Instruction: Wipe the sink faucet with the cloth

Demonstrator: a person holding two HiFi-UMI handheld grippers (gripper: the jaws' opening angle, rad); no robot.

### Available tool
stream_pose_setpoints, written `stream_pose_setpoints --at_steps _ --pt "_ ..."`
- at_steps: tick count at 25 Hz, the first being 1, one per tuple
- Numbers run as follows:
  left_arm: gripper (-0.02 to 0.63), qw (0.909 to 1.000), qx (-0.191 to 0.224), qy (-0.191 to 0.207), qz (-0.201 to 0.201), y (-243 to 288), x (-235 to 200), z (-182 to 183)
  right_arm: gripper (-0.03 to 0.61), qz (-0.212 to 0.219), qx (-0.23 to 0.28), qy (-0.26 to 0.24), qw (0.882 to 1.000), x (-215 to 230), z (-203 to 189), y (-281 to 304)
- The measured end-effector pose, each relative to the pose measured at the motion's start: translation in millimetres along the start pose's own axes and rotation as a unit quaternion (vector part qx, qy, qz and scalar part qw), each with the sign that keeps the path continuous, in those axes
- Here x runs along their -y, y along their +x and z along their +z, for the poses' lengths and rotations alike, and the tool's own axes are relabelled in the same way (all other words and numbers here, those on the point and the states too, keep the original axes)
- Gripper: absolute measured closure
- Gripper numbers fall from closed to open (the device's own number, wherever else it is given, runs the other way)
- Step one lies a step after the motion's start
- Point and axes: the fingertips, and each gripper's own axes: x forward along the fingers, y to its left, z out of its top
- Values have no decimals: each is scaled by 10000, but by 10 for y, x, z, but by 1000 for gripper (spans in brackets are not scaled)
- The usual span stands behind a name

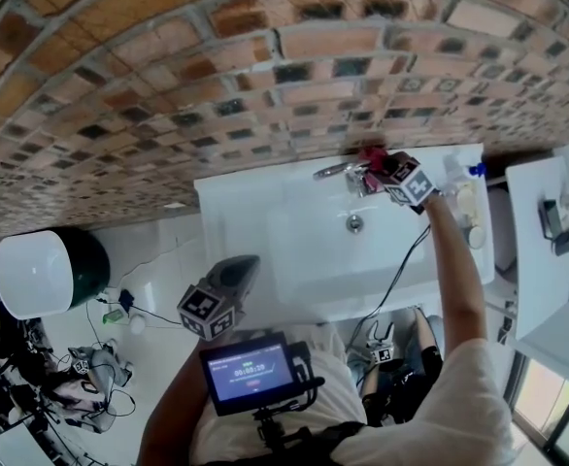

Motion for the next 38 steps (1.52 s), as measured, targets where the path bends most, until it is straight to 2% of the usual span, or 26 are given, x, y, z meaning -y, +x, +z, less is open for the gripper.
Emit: stream_pose_setpoints --at_steps 3,7,19,22,27,31,33,36,38 --pt "620 10000 25 1 -42 10 27 3 499 -141 244 -176 9994 -30 149 -139" --pt "620 9999 53 57 -110 10 69 15 499 -189 602 -127 9979 -83 323 -419" --pt "620 9997 107 53 -228 -43 100 4 499 -602 1011 -199 9929 -277 726 -792" --pt "620 9996 97 56 -251 -59 108 11 499 -571 1152 -241 9914 -415 895 -880" --pt "620 9994 139 13 -326 -74 74 -22 500 -922 916 -827 9881 -581 1127 -862" --pt "620 9991 140 49 -391 -105 69 -17 499 -896 1112 -680 9874 -710 1195 -902" --pt "620 9991 154 45 -384 -124 39 5 499 -884 1117 -780 9867 -834 1278 -880" --pt "620 9990 191 30 -399 -155 9 31 499 -846 1008 -1116 9850 -1097 1407 -724" --pt "620 9988 214 42 -430 -174 6 43 499 -972 799 -1449 9814 -1223 1430 -574"
